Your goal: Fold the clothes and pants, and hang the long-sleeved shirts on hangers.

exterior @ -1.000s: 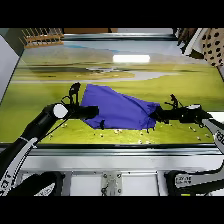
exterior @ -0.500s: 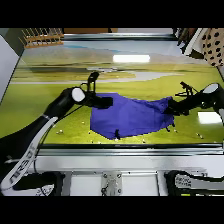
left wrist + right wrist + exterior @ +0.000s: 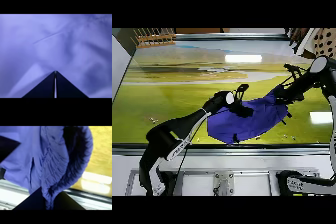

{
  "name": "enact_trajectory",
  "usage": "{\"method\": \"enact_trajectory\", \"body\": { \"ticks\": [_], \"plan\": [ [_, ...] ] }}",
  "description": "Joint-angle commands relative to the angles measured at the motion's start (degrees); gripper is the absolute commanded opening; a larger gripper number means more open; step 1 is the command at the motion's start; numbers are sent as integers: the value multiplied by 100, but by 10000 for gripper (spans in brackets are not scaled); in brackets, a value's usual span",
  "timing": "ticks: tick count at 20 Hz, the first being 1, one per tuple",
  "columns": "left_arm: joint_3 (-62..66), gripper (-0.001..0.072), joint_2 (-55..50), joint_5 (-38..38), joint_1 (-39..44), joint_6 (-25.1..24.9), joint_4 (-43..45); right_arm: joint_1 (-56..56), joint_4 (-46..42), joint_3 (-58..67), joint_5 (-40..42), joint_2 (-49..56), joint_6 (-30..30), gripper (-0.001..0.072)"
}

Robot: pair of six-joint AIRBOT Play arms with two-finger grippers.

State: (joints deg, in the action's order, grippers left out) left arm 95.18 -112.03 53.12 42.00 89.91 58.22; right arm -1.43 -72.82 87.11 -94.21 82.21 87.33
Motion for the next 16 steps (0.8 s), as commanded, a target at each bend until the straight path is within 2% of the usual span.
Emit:
{"method": "enact_trajectory", "body": {
  "ticks": [1, 8, 11, 16],
  "plan": [
    [417, 5, -483, 232, 221, 57, 4, 544, -227, 260, -197, -15, 317, 20],
    [415, 6, -289, 238, -118, 223, 83, 1268, -378, 260, -184, -31, 802, 20],
    [415, 6, 127, 249, -693, 221, 90, 1716, -378, 258, -83, -31, 1224, 20],
    [415, 6, 876, 463, -1794, 214, 555, 2653, -374, 256, 671, 4, 2203, 21]
  ]
}}
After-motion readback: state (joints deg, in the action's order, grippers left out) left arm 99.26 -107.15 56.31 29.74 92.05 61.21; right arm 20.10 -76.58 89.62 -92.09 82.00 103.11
